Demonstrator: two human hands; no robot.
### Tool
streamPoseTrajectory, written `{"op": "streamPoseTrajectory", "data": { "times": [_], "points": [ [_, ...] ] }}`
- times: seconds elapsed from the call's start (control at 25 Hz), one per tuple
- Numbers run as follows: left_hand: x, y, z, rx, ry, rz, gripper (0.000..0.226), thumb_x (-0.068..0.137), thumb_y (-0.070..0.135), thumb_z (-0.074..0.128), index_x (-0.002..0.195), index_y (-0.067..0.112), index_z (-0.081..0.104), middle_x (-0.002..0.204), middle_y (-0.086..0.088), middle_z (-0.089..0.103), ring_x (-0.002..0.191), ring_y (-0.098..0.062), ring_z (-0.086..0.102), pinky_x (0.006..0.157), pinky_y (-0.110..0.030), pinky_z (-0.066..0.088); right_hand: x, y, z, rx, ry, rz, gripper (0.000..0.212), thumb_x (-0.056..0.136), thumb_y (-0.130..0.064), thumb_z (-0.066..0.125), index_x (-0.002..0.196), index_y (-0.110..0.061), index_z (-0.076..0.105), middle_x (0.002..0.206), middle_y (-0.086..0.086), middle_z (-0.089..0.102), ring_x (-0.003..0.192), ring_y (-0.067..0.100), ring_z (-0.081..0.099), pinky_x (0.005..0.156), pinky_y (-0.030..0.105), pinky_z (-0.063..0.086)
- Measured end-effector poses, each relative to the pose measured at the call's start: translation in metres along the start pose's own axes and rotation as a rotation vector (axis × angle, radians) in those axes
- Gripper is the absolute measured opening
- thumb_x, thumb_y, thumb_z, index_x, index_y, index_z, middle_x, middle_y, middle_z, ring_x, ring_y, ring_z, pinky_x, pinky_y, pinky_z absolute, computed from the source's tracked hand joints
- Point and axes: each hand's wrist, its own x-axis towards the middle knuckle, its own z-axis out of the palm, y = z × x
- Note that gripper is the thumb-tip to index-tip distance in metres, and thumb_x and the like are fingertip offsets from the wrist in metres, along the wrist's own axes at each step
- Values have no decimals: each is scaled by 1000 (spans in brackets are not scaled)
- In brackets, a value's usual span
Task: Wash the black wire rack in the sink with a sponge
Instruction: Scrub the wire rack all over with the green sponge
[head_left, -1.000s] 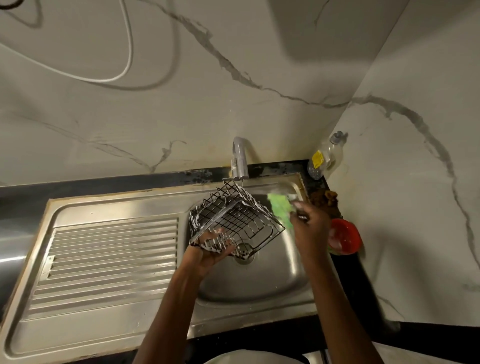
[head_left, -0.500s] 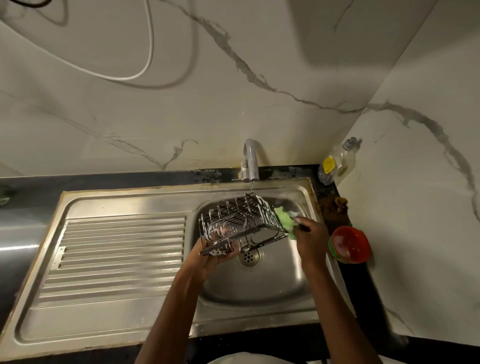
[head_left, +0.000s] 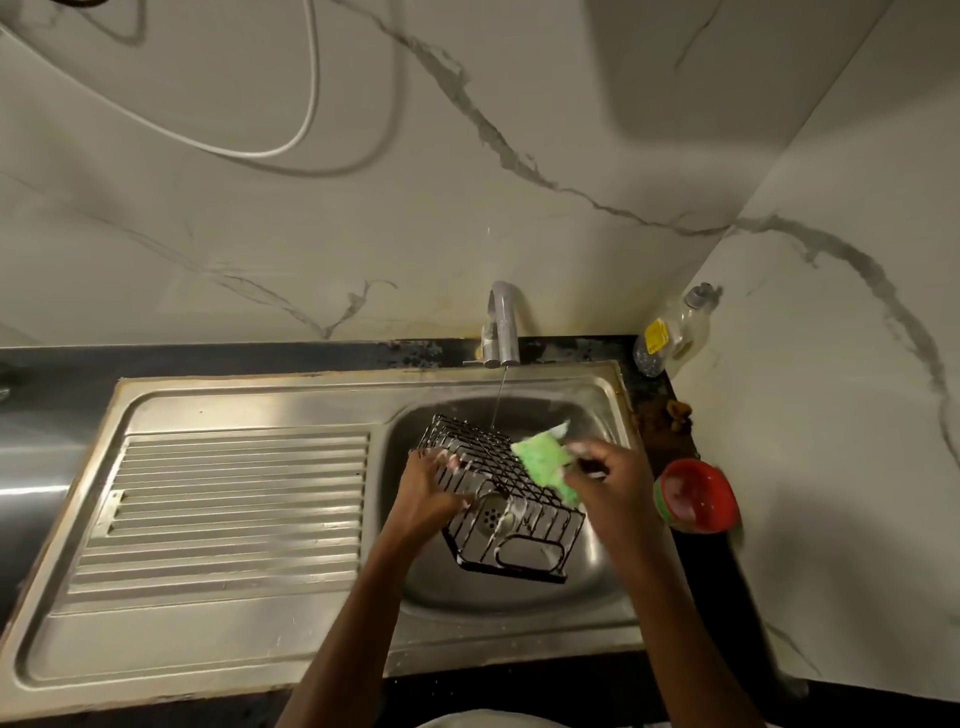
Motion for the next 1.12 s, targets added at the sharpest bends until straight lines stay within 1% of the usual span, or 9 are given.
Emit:
{"op": "streamPoseTrajectory", "data": {
  "times": [0.16, 0.24, 0.36, 0.48, 0.6, 0.72, 0.84, 0.96, 1.12],
  "points": [
    [-5, 5, 9, 7, 21, 123, 63, 56, 36, 87, 108, 30, 51, 123, -7, 51, 115, -22, 54, 95, -33, 54, -39, -2, 42, -300, -59, -436, 29, 87, 0, 62, 107, -16, 76, 101, -2, 68, 94, 12, 63, 75, 27, 57],
    [-8, 6, 10, -56, 24, 141, 69, 54, 32, 91, 109, 31, 49, 124, -8, 52, 116, -22, 55, 95, -34, 56, -41, 6, 39, -394, -85, -546, 34, 87, 3, 60, 108, -18, 77, 102, 0, 66, 95, 16, 61, 74, 25, 54],
    [-9, 7, 7, -204, 60, 88, 73, 57, 6, 84, 114, 34, 48, 126, -9, 52, 121, -25, 57, 96, -47, 59, -29, 35, 17, -384, 19, -363, 33, 81, 13, 71, 101, -12, 78, 98, 1, 69, 88, 18, 66, 73, 20, 55],
    [-7, 10, 6, -264, 109, 49, 67, 70, -11, 74, 113, 35, 50, 124, -13, 54, 113, -30, 61, 79, -33, 62, -20, 47, 5, -401, 194, -186, 29, 80, 13, 73, 97, -11, 77, 95, 1, 71, 86, 22, 70, 74, 19, 53],
    [-5, 12, 13, -270, 119, 60, 64, 74, -25, 64, 116, 21, 48, 122, -11, 55, 118, -27, 58, 70, -20, 58, -37, 9, 33, -355, 160, -354, 34, 81, 12, 60, 102, -8, 77, 101, 4, 69, 93, 18, 65, 76, 24, 54],
    [-6, 14, 14, -327, 106, 71, 66, 74, -28, 63, 115, 23, 49, 122, -10, 55, 118, -25, 57, 75, -24, 59, -51, 1, 38, -381, 48, -541, 32, 86, 4, 55, 106, -7, 76, 106, 5, 69, 99, 15, 62, 82, 22, 52],
    [-9, 13, 11, -350, 111, 54, 65, 81, -24, 61, 121, 25, 48, 120, -9, 57, 112, -23, 58, 85, -33, 58, -37, 47, 16, -482, 158, -380, 30, 78, 14, 70, 100, -6, 76, 102, 5, 69, 92, 23, 67, 75, 27, 55],
    [-11, 10, 8, -332, 154, 65, 58, 82, -19, 61, 121, 22, 49, 115, -11, 58, 103, -24, 59, 83, -31, 56, -37, 49, 16, -486, 229, -225, 38, 72, 18, 69, 100, -6, 75, 102, 3, 68, 90, 26, 68, 72, 34, 58],
    [-12, 13, 11, -326, 96, 113, 61, 81, -22, 61, 126, 16, 47, 117, -6, 57, 106, -17, 60, 85, -32, 59, -59, -1, 40, -380, 102, -507, 42, 81, 5, 49, 111, -8, 77, 111, 5, 68, 102, 16, 64, 83, 24, 55]
  ]
}}
